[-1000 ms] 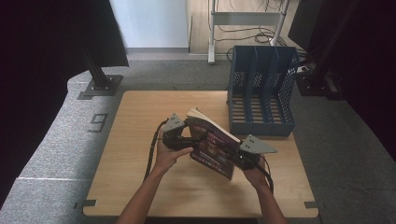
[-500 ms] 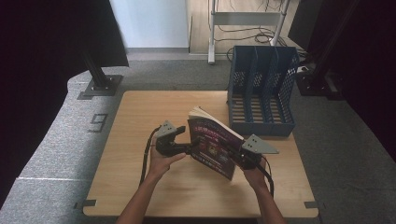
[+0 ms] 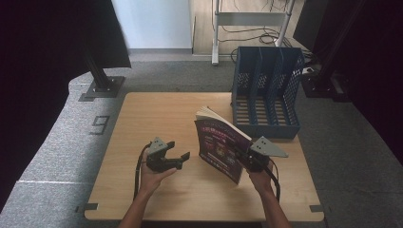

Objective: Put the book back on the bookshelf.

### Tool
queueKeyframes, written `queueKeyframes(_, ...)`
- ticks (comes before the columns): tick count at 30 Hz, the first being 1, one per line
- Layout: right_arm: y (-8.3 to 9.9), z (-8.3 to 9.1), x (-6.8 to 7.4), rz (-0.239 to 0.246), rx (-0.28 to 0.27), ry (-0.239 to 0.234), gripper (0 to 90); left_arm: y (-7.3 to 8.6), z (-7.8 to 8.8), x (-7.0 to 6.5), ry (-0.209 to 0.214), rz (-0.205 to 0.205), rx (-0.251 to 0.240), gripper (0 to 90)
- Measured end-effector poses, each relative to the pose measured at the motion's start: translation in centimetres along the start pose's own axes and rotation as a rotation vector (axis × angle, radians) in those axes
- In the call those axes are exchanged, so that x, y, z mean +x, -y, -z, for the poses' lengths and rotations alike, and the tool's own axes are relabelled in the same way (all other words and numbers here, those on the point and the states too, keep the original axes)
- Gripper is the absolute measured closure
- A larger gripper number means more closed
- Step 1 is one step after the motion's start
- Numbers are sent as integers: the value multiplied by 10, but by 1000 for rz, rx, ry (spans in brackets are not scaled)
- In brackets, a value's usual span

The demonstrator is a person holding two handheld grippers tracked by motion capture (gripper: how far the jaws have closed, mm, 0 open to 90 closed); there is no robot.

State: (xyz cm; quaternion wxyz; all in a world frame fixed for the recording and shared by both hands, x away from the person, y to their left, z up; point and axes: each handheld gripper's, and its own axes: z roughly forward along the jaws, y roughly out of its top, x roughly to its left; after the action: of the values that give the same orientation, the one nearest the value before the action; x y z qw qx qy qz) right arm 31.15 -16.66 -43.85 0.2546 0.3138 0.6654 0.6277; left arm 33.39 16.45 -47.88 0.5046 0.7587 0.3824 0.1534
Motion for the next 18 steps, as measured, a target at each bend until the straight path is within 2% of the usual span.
queueKeyframes(4, -1, 1, 0, -3, -6, 12, 818, 12, 0, -1, -16, -9, 10, 189)
queueKeyframes(6, -1, 2, -1, -10, -10, 17, 818, 17, -3, -1, -27, -20, 48, 189)
queueKeyframes(13, -4, 8, -4, -24, -33, 19, 818, 26, -6, 0, -29, -10, 67, 189)
queueKeyframes(18, -7, 13, -5, -27, -48, 23, 818, 27, -4, 2, -34, -1, 58, 190)
